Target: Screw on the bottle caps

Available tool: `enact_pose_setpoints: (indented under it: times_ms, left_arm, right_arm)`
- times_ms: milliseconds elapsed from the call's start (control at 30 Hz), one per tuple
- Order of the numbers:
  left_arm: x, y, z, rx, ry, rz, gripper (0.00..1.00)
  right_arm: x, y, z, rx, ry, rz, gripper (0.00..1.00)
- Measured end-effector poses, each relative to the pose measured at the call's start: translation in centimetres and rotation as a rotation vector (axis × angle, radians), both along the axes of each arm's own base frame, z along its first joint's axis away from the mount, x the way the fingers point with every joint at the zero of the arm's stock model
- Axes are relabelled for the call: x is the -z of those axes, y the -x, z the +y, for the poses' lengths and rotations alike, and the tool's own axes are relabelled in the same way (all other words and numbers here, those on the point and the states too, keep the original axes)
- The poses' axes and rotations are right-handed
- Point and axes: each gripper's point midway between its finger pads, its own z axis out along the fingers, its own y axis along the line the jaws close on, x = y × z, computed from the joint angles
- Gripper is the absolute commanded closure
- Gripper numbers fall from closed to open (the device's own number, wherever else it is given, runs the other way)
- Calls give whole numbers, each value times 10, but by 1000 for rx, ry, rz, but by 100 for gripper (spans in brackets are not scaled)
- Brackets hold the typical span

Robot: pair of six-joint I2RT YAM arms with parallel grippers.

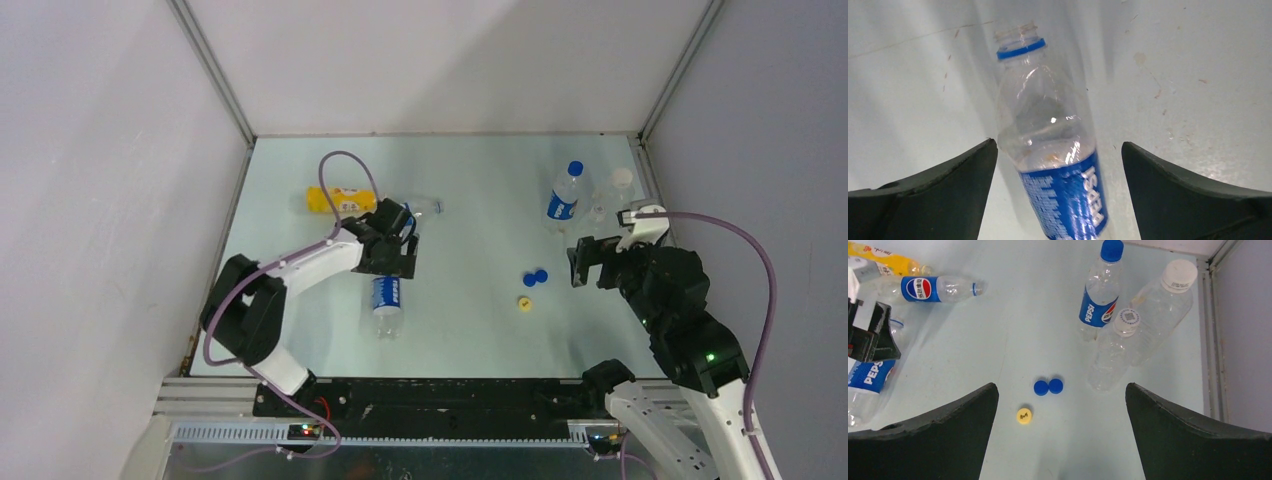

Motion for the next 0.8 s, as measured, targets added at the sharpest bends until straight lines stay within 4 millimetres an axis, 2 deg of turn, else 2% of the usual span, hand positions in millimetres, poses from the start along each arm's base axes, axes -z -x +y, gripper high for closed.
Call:
enact_pose_setpoints:
  times_ms: [167,233,333,500,800]
  left_arm:
    - [-29,5,-6,-149,23,-104,0]
    - [-34,8,-10,-212,43,-132,0]
    - [-25,17,-8,-298,42,-139,0]
    - [-5,32,10,-410,-3,-132,0]
    - [-4,28,8,-438,20,-155,0]
  right_arm:
    - [6,-1,8,-31,-11,36,0]
    - [10,-2,12,-43,-15,55,0]
    - [17,-1,19,-70,-20,94,0]
    - [28,2,32,-116,-16,155,0]
    - [44,0,56,-178,24,250,0]
